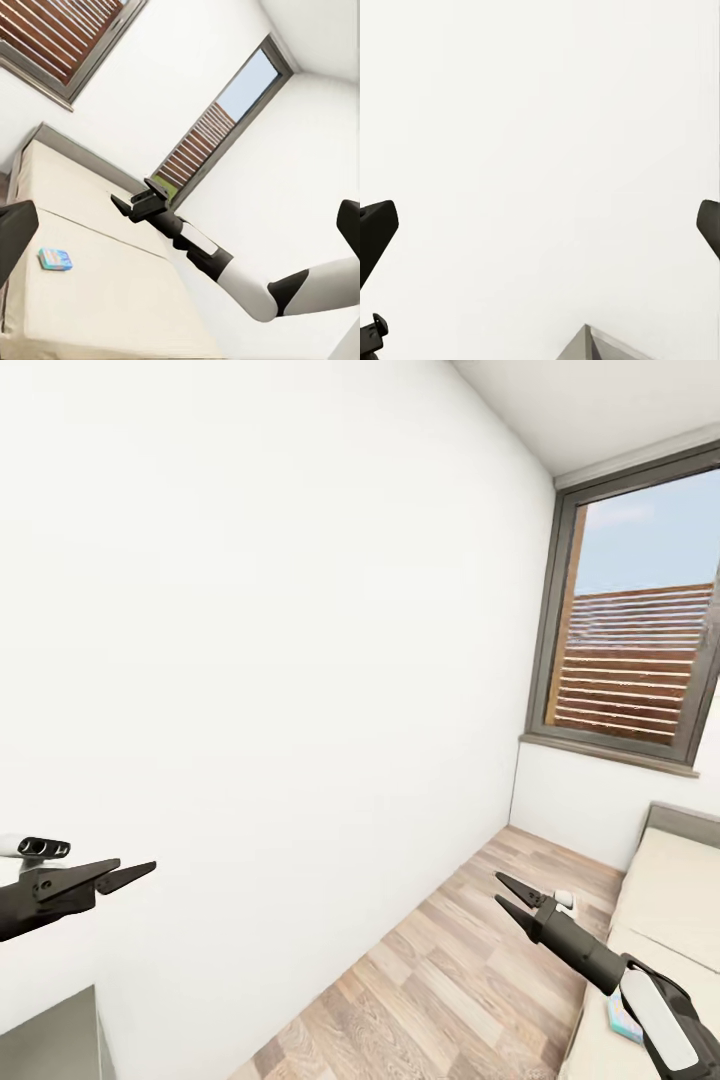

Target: Put all the toys in the child's room - the three board games (two on the bed and one on the table), the two jigsaw puzzles on the table, and the tennis ball on the table - inside the toy box on the table in the child's room.

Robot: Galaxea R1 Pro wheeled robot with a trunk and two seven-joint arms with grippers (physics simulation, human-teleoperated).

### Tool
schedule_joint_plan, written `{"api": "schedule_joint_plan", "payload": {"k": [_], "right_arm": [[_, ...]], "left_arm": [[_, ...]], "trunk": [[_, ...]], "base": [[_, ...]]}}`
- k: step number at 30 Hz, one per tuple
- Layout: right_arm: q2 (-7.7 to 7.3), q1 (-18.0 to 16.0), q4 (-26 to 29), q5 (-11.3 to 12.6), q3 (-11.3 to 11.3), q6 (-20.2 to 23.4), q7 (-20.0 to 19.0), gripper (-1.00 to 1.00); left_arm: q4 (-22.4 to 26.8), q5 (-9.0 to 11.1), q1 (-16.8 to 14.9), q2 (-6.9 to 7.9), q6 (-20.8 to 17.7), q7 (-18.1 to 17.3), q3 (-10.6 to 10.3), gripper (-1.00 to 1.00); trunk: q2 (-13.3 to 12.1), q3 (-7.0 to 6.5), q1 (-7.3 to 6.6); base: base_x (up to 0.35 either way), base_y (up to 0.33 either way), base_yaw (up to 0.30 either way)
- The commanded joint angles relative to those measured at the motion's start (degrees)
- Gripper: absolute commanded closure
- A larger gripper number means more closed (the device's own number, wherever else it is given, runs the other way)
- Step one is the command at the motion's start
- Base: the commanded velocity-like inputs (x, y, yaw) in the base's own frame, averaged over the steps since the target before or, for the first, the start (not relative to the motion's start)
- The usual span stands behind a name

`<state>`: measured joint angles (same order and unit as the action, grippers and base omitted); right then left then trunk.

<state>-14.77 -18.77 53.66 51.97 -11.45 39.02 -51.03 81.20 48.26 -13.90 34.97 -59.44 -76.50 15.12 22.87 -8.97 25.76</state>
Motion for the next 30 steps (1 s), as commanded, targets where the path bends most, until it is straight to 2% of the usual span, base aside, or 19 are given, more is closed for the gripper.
{"api": "schedule_joint_plan", "payload": {"k": [1,9,30], "right_arm": [[0.01,-0.04,-0.05,0.24,-0.04,0.36,-0.04,-1.00],[0.06,-0.04,-0.12,0.17,-1.02,0.36,-0.06,-1.00],[0.05,-0.04,-0.14,0.07,-1.21,0.36,-0.04,-1.00]], "left_arm": [[0.01,0.17,0.01,0.00,-0.50,-0.01,0.01,-1.00],[0.01,0.17,0.01,-0.21,-0.45,0.03,0.00,-1.00],[0.01,0.17,0.01,-0.30,-0.41,0.16,0.00,-1.00]], "trunk": [[0.05,0.03,0.02],[0.05,0.03,0.02],[0.05,0.03,0.02]], "base": [[0.000,0.000,-0.278],[0.014,-0.041,-0.278],[0.091,-0.103,-0.277]]}}
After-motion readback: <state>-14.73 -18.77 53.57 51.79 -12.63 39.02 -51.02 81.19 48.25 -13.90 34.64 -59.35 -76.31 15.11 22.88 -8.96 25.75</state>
